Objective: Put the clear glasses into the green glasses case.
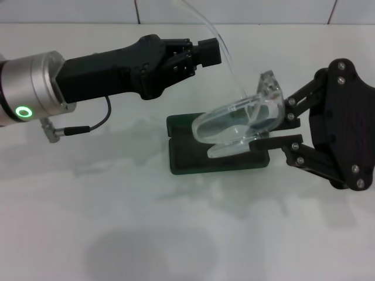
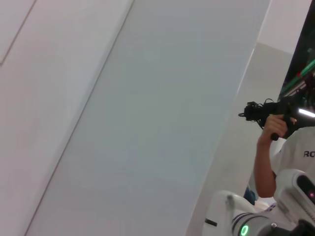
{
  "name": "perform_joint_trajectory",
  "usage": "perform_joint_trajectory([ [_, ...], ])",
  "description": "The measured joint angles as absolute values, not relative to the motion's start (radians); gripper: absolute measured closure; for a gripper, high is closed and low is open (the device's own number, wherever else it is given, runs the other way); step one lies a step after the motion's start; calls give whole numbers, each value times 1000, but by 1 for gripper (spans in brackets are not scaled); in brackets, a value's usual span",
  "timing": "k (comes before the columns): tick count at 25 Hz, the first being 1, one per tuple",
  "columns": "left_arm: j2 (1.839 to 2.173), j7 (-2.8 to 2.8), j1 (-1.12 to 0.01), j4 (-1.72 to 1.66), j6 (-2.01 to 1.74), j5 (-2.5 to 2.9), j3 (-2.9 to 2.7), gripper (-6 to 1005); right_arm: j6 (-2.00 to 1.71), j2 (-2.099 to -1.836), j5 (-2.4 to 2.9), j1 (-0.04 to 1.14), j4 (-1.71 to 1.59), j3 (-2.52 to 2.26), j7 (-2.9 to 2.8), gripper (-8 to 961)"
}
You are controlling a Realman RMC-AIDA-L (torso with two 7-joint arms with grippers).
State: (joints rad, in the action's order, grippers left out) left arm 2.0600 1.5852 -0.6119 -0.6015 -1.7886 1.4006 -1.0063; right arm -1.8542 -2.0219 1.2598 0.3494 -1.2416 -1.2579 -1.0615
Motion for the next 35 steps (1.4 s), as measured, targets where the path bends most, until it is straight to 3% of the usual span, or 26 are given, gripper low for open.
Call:
perform_joint_trajectory([
  [35,2082,1624,-656,-572,-1867,1395,-1025,942,-1869,-2020,1245,347,-1219,-1269,-1057,896],
])
